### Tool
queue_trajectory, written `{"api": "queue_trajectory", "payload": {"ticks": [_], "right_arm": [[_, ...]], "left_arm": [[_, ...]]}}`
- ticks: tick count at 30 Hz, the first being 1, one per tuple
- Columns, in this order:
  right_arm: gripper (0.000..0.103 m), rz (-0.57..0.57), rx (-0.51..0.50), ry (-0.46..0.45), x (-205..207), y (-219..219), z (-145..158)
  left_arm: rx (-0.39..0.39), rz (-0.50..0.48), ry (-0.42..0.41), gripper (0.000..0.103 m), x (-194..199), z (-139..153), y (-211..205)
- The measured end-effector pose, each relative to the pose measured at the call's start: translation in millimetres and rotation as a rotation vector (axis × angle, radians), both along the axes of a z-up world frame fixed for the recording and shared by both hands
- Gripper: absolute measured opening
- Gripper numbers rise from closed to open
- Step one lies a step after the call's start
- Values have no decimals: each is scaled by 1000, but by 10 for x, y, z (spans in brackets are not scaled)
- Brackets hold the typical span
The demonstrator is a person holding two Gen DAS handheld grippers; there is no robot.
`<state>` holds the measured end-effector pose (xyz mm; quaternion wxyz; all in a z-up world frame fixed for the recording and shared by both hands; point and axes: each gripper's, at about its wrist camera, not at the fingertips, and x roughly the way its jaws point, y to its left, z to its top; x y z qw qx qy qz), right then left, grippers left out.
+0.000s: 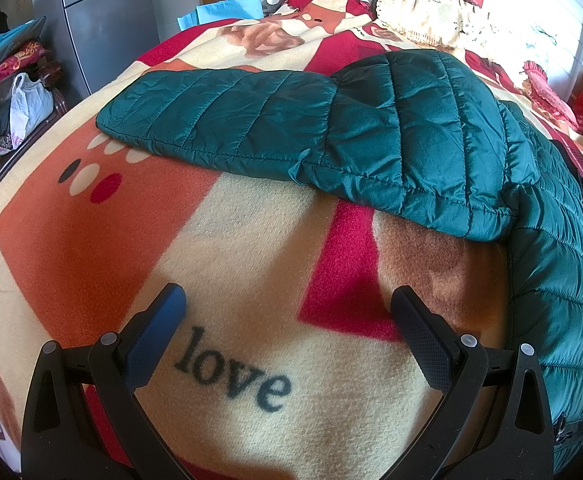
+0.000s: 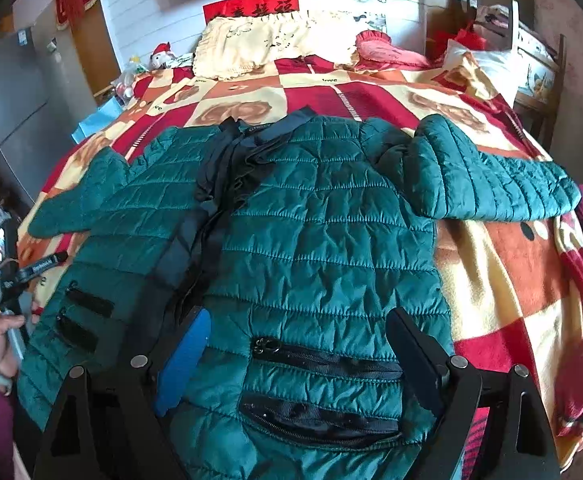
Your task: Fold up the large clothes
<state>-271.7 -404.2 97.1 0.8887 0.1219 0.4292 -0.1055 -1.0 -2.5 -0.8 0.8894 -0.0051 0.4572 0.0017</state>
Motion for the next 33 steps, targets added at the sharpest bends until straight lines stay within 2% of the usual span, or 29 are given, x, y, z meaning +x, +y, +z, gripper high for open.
{"api": "queue_trajectory", "payload": {"ticks": [4,9,12,18,23,27,33], "right_arm": [[87,-2,84,10,-16,-49,8],[87,-4,67,34,-11,17,24],[87,-15,97,41,-21,24,34],[87,-8,104,37,-3,87,129],[87,-17,20,39,19,182,297],[87,-24,-22,17,40,205,444],[87,-51,-56,-16,132,176,550]], "left_arm": [[1,-25,8,103,-80,6,-14],[8,-39,33,103,-245,38,-6],[19,-38,8,103,-405,115,-12],[22,-91,-85,103,-732,485,-94],[23,-118,-128,103,-919,828,-219],[33,-141,-170,103,-1047,1089,-366],[10,-185,-188,103,-1078,1407,-644]]}}
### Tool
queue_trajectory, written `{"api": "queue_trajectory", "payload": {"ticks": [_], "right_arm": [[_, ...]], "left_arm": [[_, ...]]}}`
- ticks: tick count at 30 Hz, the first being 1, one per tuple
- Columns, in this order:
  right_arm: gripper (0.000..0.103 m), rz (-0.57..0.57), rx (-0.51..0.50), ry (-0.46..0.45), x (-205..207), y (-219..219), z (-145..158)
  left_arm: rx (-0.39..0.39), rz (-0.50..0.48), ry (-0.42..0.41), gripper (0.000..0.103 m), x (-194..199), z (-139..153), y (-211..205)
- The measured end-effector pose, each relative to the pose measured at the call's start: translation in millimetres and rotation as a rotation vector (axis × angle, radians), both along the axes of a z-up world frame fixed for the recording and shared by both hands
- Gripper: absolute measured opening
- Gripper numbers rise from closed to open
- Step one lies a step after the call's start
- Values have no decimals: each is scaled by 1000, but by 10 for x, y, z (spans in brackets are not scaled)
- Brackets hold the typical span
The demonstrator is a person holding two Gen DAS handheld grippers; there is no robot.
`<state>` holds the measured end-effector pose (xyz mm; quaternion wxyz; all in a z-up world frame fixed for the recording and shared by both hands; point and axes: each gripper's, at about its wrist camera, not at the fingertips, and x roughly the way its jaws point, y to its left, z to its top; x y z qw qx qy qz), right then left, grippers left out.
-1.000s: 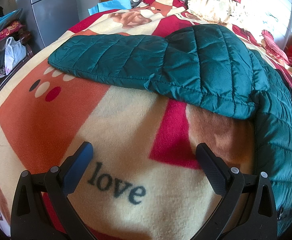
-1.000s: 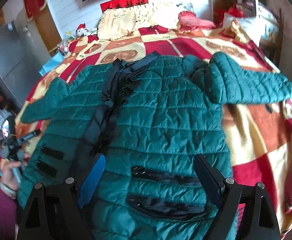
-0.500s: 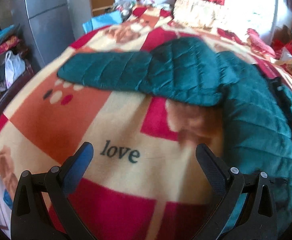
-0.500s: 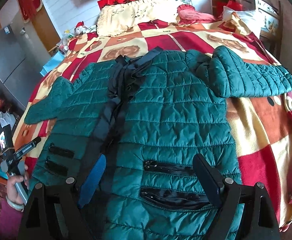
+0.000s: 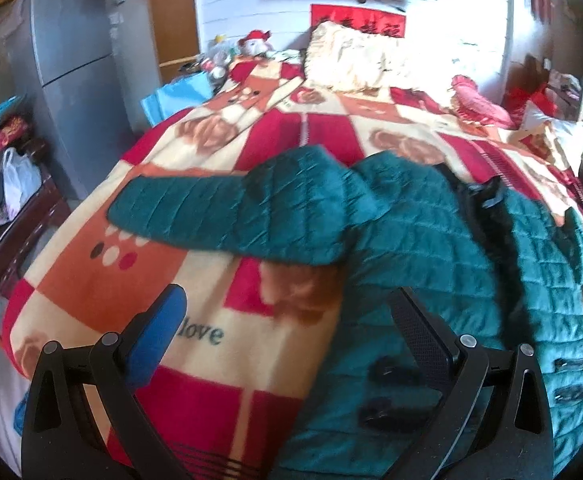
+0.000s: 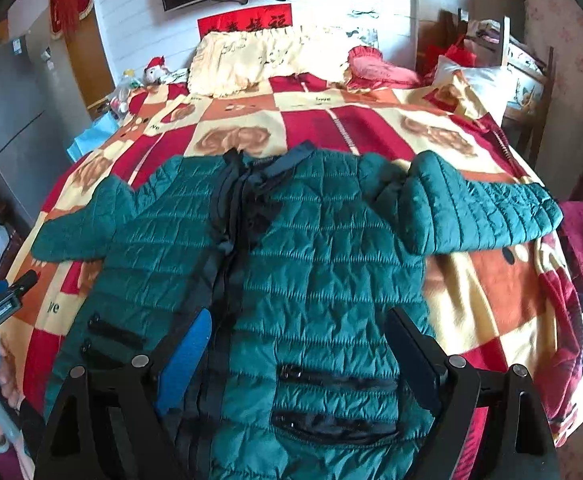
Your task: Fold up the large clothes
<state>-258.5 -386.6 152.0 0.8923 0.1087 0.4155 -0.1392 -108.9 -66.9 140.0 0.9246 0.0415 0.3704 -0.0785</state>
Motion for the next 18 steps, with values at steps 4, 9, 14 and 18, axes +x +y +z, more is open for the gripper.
{"api": "queue_trajectory", "payload": {"ticks": [4,9,14,18], "right_arm": [[87,-39,-3,-25,101,-67,37],[87,-21,71,-28,246,-128,4],[87,-29,39,-14,371,-113,-46],[87,-44,37,-15,427,-137,-117]], "left_arm": [[-16,-34,-37,103,-9,216,-207],[-29,-71,-59,103,15,321,-441],[-37,-101,-48,103,52,248,-649],[-26,-114,-30,103,80,157,-799]]}}
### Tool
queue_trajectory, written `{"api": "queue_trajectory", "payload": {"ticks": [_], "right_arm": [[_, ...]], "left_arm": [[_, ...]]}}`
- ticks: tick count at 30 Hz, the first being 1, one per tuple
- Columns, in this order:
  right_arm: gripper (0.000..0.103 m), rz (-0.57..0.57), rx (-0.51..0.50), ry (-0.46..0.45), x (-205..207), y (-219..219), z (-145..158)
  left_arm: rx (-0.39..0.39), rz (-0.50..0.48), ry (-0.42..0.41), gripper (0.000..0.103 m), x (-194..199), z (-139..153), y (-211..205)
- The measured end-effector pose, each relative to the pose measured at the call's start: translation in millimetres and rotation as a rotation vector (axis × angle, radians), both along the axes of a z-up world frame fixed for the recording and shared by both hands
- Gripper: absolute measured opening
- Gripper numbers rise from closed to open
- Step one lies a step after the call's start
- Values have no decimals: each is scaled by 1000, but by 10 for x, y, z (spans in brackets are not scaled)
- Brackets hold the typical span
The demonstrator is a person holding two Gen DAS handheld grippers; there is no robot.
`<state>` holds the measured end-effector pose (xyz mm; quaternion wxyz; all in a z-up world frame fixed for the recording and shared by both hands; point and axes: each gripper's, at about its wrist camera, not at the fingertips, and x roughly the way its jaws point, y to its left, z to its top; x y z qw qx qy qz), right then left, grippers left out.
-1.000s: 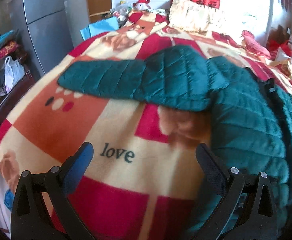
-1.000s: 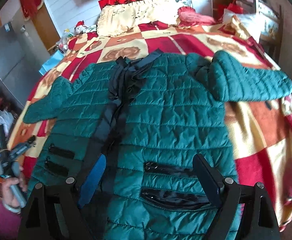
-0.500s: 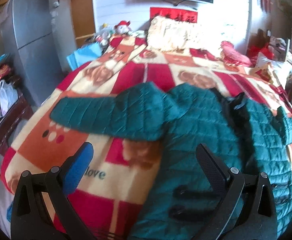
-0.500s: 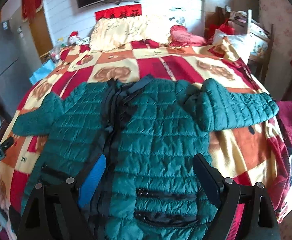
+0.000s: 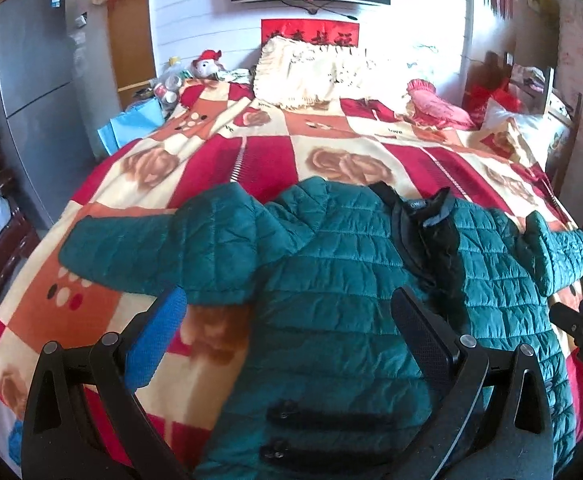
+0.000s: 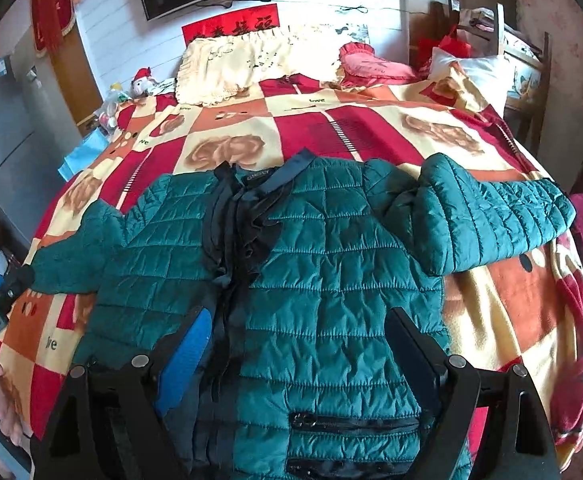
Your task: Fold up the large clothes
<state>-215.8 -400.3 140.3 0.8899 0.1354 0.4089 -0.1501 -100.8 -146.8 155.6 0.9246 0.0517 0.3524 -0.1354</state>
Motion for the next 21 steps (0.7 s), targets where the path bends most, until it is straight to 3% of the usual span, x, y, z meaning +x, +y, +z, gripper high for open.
{"api": "queue_trajectory", "payload": {"ticks": [21], "right_arm": [[87,-22,-26,59,241,-64,-280]], "left_arm": [[-2,-37,90,103,115,-374,-294]]}}
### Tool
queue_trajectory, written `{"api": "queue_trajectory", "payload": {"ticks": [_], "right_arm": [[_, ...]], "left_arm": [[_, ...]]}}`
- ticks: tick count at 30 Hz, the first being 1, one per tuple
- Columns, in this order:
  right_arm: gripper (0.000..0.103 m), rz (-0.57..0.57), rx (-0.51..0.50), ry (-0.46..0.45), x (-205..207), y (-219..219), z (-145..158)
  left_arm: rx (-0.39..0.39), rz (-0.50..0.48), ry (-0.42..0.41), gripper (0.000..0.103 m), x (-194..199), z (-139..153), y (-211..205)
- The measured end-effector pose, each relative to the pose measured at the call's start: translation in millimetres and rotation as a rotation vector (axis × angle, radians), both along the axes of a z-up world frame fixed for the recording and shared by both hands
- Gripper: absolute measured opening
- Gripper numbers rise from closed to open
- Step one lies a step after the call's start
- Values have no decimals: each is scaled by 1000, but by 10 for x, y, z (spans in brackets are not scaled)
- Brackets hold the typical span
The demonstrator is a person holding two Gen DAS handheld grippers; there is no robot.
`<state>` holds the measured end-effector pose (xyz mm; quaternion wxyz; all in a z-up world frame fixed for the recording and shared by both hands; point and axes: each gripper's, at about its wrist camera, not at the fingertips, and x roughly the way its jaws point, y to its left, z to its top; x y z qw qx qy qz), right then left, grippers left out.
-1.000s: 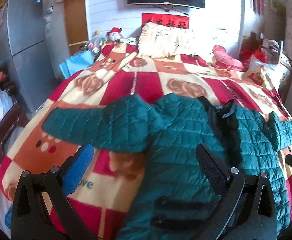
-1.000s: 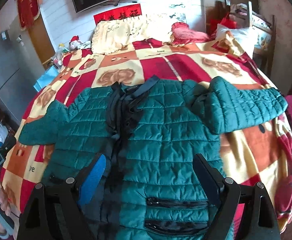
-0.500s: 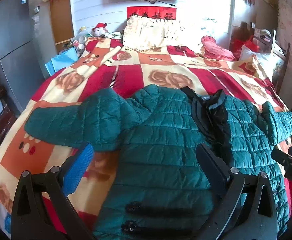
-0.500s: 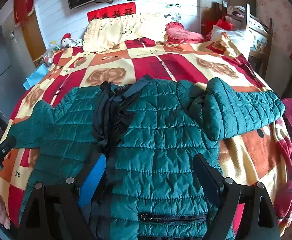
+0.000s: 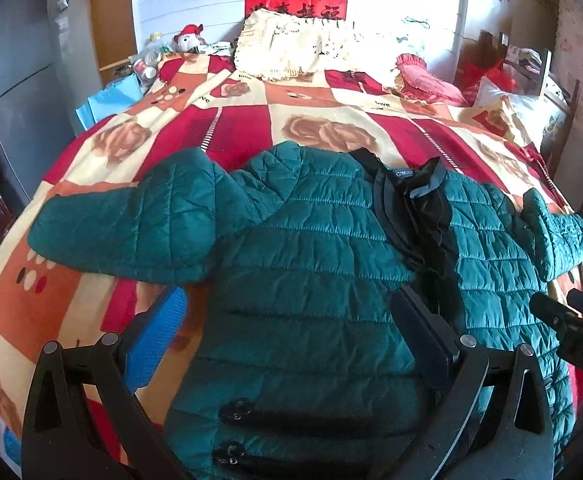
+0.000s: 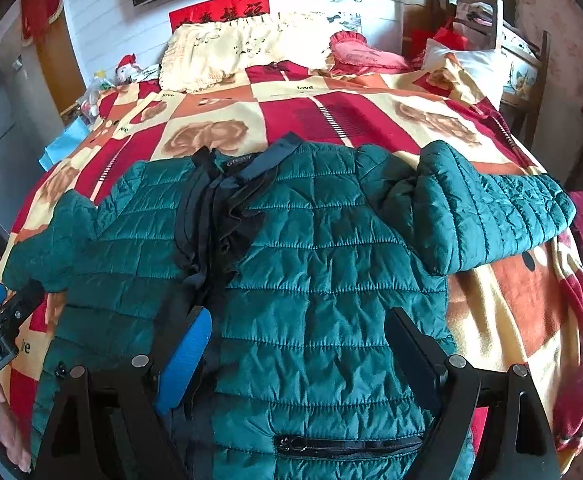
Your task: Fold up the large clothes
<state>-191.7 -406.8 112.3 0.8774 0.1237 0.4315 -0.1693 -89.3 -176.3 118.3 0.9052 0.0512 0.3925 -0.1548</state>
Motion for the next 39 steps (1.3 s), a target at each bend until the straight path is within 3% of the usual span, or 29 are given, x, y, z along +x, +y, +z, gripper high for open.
{"api": "queue_trajectory", "payload": {"ticks": [39], "right_arm": [[87,43,7,52,546,235,-266]], "left_arm": [[24,51,45,103,343,-307,36]]}}
